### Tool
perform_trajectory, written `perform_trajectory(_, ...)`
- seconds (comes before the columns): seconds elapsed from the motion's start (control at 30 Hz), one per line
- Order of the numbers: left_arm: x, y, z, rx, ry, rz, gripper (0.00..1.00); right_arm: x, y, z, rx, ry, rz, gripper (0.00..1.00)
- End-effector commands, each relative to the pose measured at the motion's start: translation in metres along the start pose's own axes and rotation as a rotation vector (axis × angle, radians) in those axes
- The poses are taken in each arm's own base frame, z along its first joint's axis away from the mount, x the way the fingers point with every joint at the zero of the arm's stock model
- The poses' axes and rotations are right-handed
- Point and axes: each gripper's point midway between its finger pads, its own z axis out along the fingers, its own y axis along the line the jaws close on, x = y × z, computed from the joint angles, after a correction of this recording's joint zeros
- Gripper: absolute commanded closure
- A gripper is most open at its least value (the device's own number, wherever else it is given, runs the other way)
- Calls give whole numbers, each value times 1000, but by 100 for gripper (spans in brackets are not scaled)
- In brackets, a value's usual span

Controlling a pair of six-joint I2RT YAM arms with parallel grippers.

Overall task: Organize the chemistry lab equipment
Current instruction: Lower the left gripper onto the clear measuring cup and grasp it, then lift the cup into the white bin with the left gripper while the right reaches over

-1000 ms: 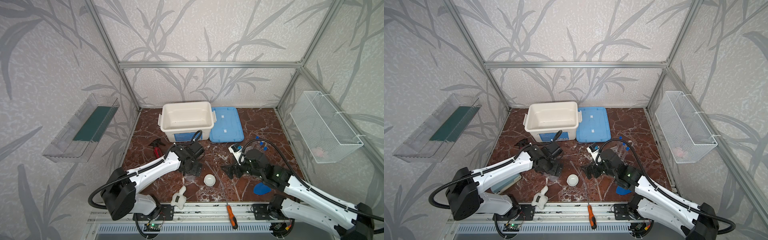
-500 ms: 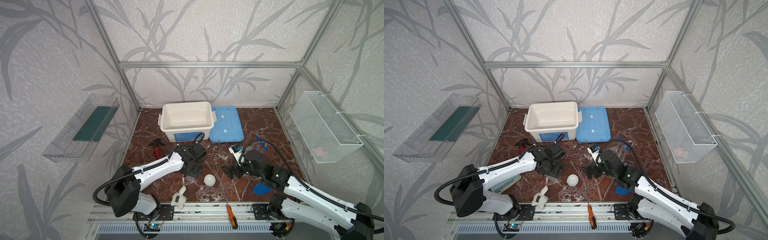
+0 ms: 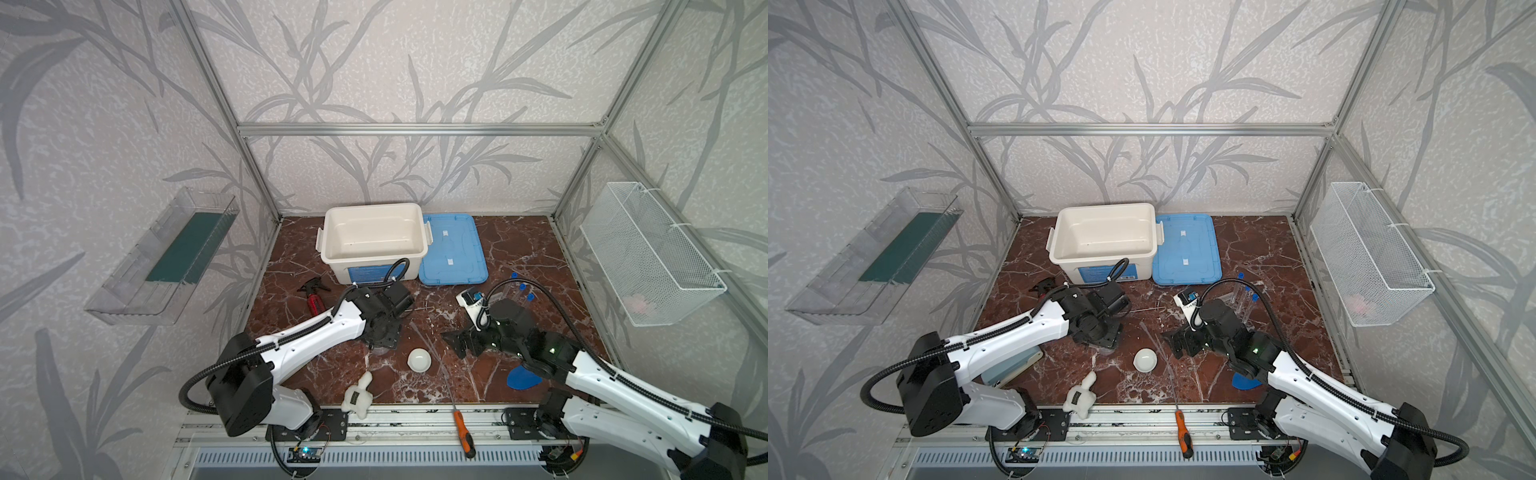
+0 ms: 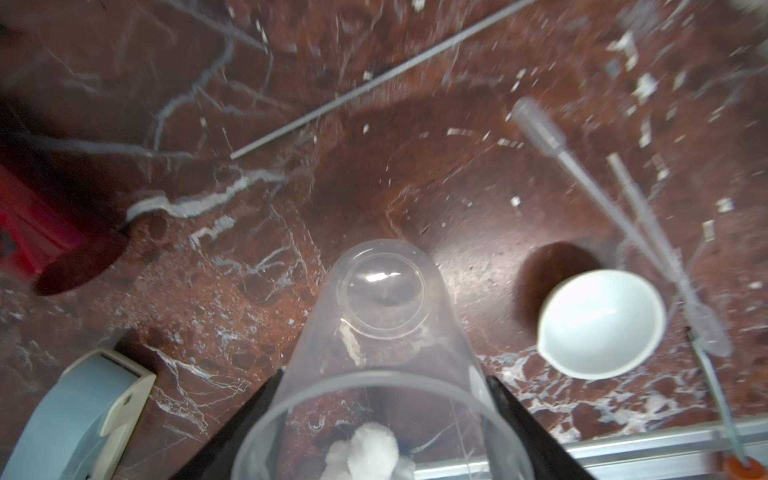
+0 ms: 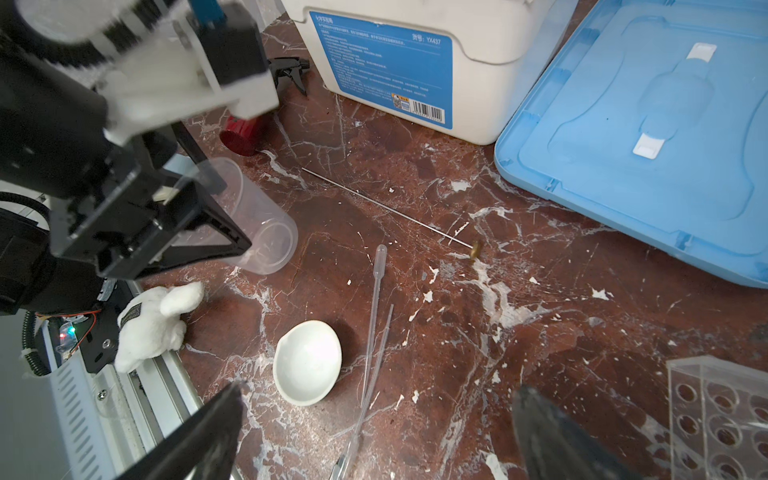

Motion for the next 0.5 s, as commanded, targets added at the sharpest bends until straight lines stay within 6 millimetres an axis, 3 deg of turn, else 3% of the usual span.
perform_trajectory(0.0,-25,9,-45,-18,-119,-9,26,-21,10,-4,-30,-57,-5,1)
perform_trajectory(0.23,-83,16,-94,18,-254,-29,30,-65,22,-2,-55,-127,-8,1)
perform_trajectory(0.47,-165,59,-153,26,-443,-142,34,-136,24,10,19,-198,-8,1)
